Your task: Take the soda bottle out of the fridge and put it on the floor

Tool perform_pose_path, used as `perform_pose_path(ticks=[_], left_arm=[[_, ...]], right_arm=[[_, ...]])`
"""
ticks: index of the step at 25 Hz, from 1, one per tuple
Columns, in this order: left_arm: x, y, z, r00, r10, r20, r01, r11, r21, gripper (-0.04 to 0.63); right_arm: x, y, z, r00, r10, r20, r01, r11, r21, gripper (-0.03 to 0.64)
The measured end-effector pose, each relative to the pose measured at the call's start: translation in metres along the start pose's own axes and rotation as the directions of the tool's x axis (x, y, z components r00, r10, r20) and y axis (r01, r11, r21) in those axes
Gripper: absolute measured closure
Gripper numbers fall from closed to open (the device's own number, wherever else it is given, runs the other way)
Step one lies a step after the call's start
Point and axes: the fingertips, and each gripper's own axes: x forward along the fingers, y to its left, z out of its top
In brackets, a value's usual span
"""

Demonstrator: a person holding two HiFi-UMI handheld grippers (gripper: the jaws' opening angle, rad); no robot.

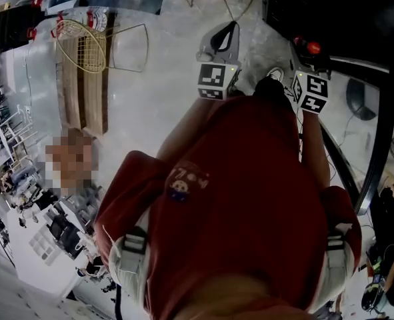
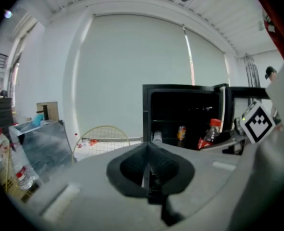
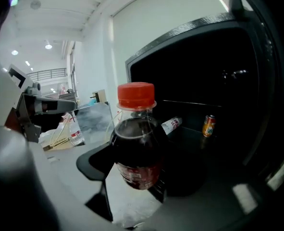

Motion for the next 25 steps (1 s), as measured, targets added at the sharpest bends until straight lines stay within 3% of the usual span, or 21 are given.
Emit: perform_pose_path(ticks=[6, 16, 20, 25], left_arm=[[-0.080, 0.064, -0.021, 0.995, 0.090, 0.040, -0.088, 0.995, -0.046, 0.597], [-0.182, 0.146, -0.064, 0.976, 0.216, 0.024, -0.213, 0.974, -0.083, 0.597], [-0.212, 0.171, -0.081, 0.966, 0.259, 0.017, -0.257, 0.964, -0.059, 0.597], [-0.242, 0.191, -0.103, 0.961, 0.278, -0.003, -0.277, 0.956, -0.093, 0.597]], right_arm=[[-0.003, 0.080, -0.001, 0.998, 0.068, 0.012, -0.069, 0.997, 0.036, 0.313], [-0.003, 0.206, -0.007, 0.988, 0.152, -0.016, -0.153, 0.987, -0.043, 0.313], [0.001, 0.244, -0.010, 0.983, 0.178, -0.037, -0.180, 0.981, -0.075, 0.313], [0.007, 0.277, -0.015, 0.984, 0.168, -0.052, -0.172, 0.981, -0.085, 0.313]])
